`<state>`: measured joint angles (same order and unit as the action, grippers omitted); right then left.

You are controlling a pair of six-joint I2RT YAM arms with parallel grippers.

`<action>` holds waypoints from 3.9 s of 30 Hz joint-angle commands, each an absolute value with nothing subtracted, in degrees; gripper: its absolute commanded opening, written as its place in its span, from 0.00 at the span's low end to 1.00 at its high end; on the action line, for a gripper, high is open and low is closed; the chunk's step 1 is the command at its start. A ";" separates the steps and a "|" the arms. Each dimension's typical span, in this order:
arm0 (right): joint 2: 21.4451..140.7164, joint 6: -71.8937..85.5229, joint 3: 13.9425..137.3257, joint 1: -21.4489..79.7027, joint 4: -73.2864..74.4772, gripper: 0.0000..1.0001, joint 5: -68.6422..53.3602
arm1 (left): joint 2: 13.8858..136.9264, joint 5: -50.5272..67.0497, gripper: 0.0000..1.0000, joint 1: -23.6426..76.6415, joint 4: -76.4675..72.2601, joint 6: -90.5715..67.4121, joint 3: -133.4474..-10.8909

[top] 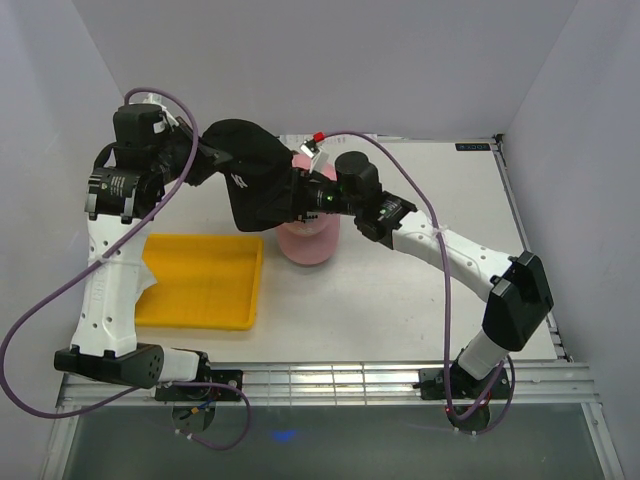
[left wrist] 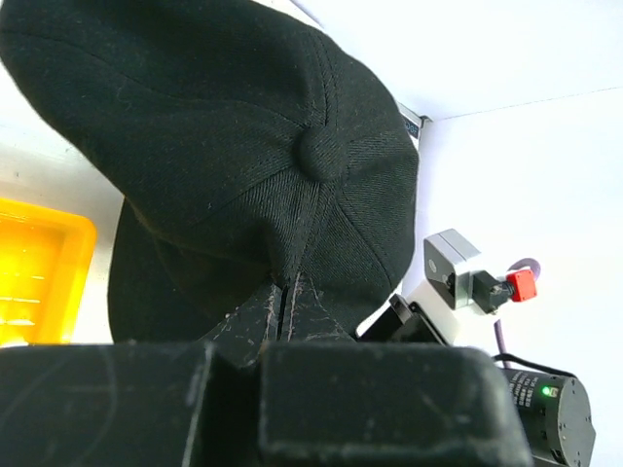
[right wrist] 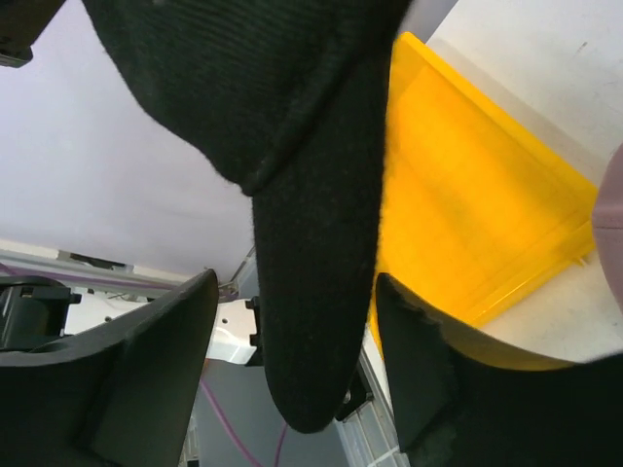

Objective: Stack the hats

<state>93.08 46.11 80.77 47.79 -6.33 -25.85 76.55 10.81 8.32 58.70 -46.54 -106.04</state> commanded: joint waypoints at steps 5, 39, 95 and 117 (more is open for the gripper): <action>88.51 51.59 77.00 47.90 -14.67 0.53 -23.82 | 77.78 11.07 0.00 8.53 56.87 -45.70 -108.46; 100.63 115.92 82.10 29.36 -56.93 0.08 -34.37 | 73.22 -0.09 0.98 8.53 48.43 -44.65 -109.97; 104.67 117.25 38.14 28.83 -98.53 0.08 -44.12 | 65.57 9.57 0.90 8.53 42.72 -41.84 -84.56; 81.75 86.77 38.76 26.98 -47.57 0.79 -34.11 | 62.40 26.89 0.76 8.61 31.82 -42.72 -63.54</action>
